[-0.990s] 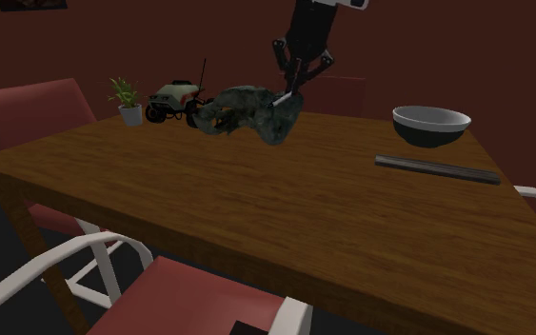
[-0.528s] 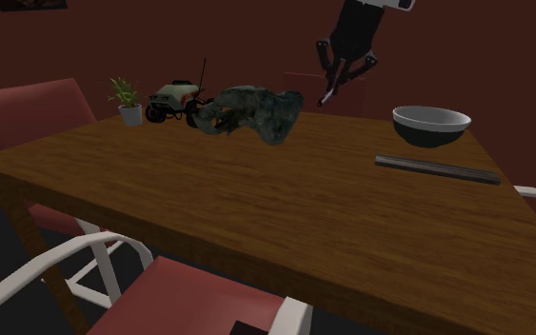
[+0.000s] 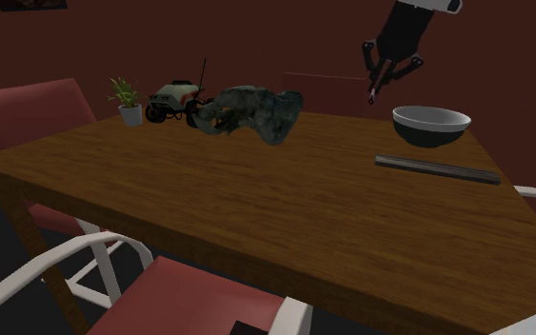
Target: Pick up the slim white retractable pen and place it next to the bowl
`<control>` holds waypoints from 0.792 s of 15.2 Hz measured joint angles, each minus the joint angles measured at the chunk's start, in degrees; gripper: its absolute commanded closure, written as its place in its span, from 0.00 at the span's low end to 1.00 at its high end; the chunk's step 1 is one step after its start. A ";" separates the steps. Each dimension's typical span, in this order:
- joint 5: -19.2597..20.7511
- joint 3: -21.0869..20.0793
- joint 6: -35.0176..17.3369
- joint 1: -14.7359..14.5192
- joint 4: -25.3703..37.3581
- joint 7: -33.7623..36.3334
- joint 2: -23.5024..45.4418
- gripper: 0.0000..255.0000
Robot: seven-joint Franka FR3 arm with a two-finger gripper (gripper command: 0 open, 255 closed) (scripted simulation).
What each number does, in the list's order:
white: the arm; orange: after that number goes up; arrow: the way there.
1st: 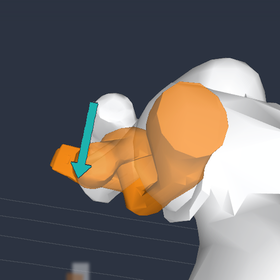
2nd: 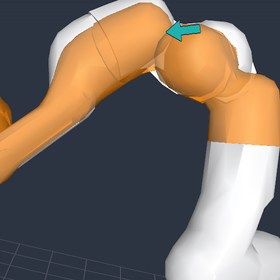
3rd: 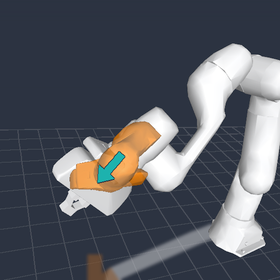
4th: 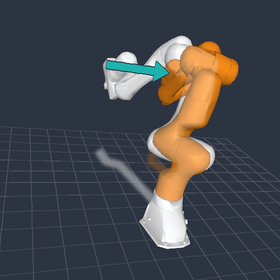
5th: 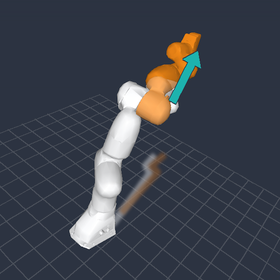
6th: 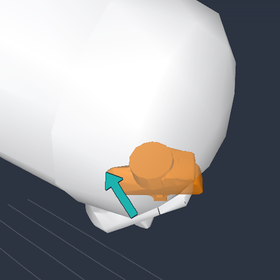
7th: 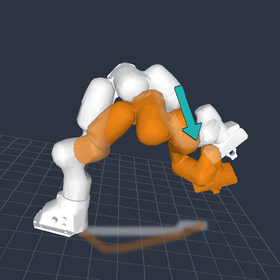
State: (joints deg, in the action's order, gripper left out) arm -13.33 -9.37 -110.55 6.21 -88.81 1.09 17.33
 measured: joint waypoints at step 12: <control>-0.59 0.26 -7.13 0.53 -5.41 -2.81 2.18 1.00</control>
State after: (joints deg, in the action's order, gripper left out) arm -13.92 -9.11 -117.68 6.74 -94.22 -1.72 19.51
